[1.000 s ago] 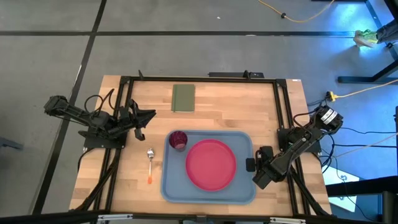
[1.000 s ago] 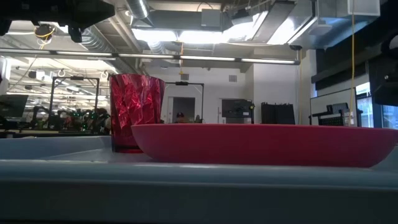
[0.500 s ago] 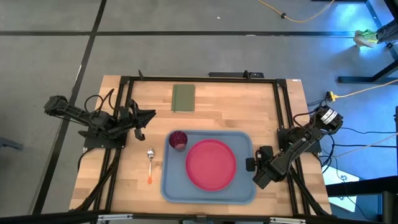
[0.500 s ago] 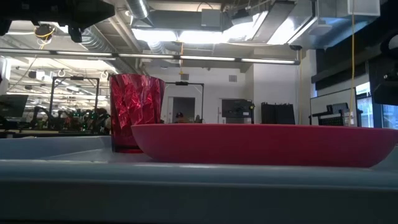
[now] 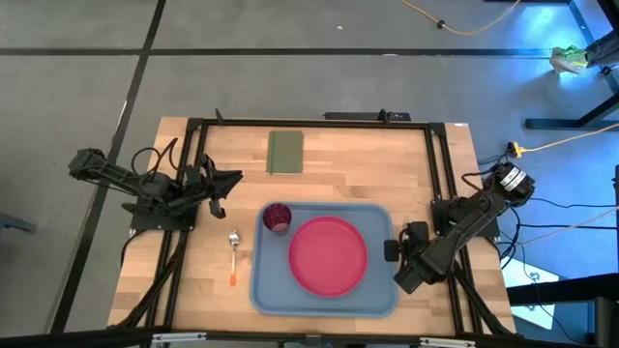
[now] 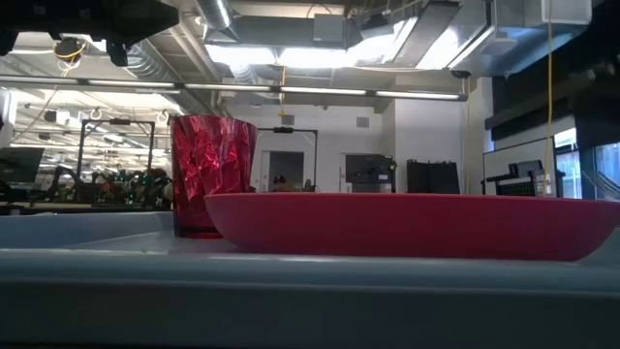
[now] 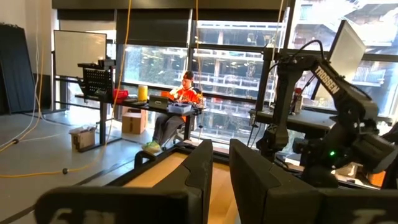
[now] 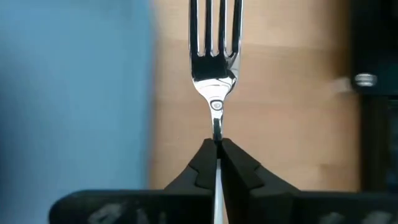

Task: Pick and place plate/cup/fork/spoon on tray
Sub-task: Put the orange fork on the blue tray to the right of the pink plate, then put the orange spoon on the blue tray to the left of the pink plate

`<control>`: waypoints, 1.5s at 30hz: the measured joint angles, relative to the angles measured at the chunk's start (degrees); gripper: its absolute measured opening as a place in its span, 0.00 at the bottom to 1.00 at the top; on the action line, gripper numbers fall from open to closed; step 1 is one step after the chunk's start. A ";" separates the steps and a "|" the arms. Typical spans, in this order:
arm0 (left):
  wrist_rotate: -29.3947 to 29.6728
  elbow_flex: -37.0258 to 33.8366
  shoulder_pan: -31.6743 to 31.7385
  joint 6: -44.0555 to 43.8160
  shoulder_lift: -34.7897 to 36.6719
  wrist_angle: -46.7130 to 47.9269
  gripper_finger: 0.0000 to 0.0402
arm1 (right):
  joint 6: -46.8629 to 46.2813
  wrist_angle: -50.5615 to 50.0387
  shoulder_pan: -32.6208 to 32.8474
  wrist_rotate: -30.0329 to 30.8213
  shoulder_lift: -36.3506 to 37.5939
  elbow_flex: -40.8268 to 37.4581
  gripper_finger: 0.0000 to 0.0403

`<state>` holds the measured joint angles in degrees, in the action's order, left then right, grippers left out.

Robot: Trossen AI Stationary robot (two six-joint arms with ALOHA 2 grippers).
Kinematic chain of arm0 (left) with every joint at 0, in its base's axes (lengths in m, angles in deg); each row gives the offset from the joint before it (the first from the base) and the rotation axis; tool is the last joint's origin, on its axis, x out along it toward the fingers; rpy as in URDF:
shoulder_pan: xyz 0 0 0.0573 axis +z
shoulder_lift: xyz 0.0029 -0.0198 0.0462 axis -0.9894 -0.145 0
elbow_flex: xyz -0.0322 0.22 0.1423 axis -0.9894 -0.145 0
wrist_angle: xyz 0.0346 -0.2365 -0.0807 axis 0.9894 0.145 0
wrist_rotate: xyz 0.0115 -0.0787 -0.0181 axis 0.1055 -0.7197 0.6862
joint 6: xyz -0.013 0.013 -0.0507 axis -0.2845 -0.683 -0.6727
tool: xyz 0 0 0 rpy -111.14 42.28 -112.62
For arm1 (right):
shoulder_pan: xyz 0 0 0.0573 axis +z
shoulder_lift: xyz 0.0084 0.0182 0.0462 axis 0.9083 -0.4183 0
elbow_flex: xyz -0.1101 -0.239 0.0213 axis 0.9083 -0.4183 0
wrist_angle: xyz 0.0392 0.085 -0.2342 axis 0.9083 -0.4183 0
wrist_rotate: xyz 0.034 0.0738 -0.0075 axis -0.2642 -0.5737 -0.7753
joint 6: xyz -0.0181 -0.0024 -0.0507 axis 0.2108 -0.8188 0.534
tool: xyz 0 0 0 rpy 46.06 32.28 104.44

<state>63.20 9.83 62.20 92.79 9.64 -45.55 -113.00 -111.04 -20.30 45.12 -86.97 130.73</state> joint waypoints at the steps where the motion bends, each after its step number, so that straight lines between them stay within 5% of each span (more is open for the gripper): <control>1: -0.02 0.00 -0.02 0.02 0.02 -0.02 0.12 | 0.34 -0.67 0.00 1.21 0.01 1.22 0.02; 14: 0.00 0.00 -0.01 0.01 0.01 0.00 0.12 | 12.25 6.32 -6.93 10.87 -0.10 4.32 0.03; 30: -0.01 0.00 -0.01 0.02 0.02 0.00 0.12 | 20.39 20.11 -12.50 2.05 -7.17 4.33 0.03; 45: -0.02 0.00 -0.01 0.02 0.02 0.00 0.12 | 20.53 18.54 -12.50 2.05 -7.50 4.33 0.18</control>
<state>63.18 9.83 62.18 92.81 9.66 -45.55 -92.47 -92.50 -32.80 47.17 -94.46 135.06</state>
